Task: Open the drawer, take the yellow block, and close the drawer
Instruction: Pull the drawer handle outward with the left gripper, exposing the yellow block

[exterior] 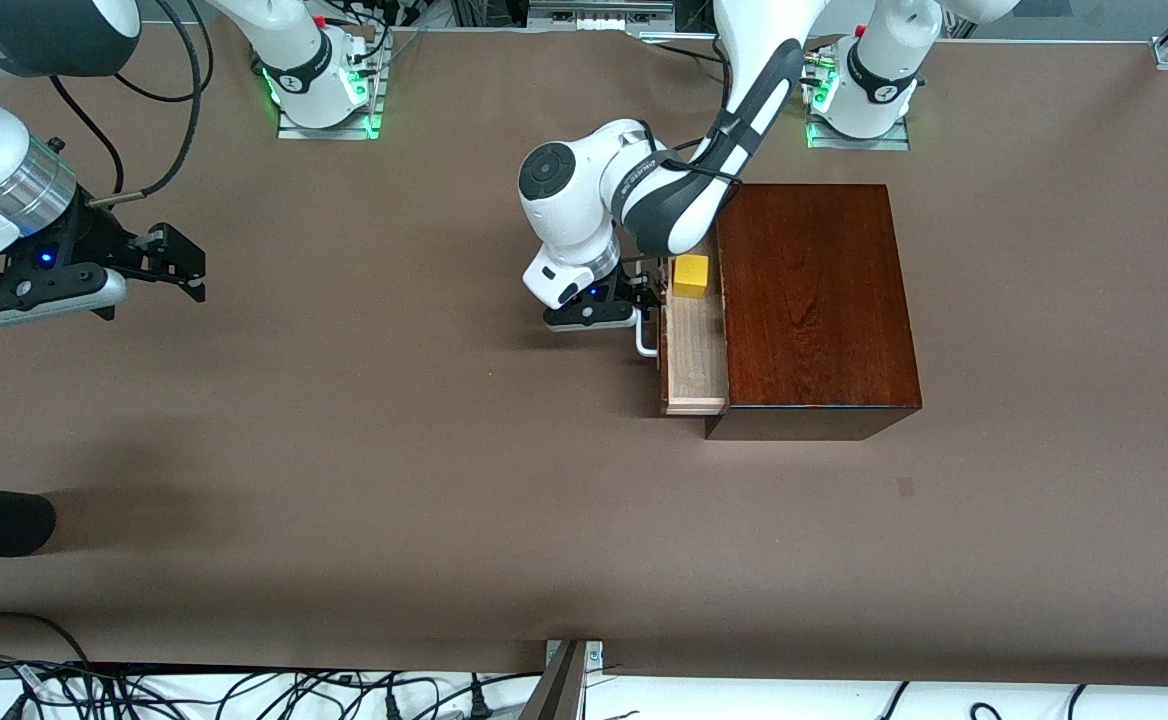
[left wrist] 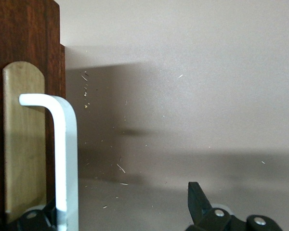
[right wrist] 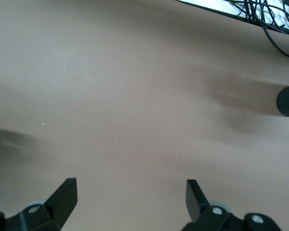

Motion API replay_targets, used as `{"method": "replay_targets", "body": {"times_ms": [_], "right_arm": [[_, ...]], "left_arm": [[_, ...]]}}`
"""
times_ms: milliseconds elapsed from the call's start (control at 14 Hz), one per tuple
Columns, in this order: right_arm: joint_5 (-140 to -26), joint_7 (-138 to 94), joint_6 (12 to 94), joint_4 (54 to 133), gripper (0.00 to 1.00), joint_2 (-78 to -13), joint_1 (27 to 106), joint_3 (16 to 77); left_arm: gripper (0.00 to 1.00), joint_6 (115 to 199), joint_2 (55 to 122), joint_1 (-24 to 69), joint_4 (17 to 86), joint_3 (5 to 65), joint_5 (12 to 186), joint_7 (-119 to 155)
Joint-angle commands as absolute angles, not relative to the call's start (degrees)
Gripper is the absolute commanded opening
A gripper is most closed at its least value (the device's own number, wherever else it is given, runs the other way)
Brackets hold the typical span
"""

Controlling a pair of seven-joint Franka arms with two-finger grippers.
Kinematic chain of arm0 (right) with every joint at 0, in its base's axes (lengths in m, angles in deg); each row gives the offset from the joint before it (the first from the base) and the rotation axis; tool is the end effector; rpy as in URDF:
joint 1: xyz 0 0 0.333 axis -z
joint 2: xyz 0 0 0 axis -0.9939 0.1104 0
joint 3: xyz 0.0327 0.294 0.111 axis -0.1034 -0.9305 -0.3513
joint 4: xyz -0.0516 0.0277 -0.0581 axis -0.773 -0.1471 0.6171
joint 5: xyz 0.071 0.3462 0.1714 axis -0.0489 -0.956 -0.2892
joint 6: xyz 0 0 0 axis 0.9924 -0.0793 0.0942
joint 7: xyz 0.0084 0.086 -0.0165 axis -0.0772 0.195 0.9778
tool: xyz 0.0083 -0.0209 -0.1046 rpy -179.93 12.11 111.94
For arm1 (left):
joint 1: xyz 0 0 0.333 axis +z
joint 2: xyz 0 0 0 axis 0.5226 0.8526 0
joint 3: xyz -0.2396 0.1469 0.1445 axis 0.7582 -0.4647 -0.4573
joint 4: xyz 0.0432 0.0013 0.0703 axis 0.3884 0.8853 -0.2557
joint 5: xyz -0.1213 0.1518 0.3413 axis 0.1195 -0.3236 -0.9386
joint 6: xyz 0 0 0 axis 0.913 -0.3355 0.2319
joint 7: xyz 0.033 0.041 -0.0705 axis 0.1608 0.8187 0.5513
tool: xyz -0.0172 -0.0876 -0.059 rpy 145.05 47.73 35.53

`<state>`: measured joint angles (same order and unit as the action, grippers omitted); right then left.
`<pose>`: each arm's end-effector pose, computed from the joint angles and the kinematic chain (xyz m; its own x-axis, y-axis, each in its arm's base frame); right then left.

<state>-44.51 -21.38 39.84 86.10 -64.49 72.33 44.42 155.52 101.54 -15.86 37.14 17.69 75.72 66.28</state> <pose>0.5928 0.0841 0.5857 0.9646 0.2426 0.1032 0.2400 -0.9701 0.0372 0.4769 -0.5115 0.2652 0.9976 -0.0133 0.0673 0.0033 -0.9707 -0.2405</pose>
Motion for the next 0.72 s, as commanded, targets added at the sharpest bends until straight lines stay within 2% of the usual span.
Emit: {"method": "replay_targets", "body": {"times_ms": [0, 143, 358, 645], "right_arm": [[-44.6, -21.7, 40.1, 85.8, 1.0, -64.4, 72.7, 44.2], [-44.3, -21.7, 40.1, 85.8, 1.0, -64.3, 72.7, 44.2], [-44.3, -21.7, 40.1, 85.8, 1.0, -64.2, 72.7, 44.2], [-44.3, -21.6, 39.8, 85.8, 1.0, -64.2, 72.3, 44.1]], "left_arm": [[1.0, 150.2, 102.3, -17.2, 31.0, 18.6, 78.2, 67.5], [1.0, 143.6, 101.8, -17.2, 27.9, 18.6, 78.1, 64.6], [1.0, 138.3, 100.4, -16.6, 24.5, 18.2, 78.2, 60.0], [1.0, 133.6, 92.1, -7.8, 24.2, 18.6, 79.2, 48.7]]}}
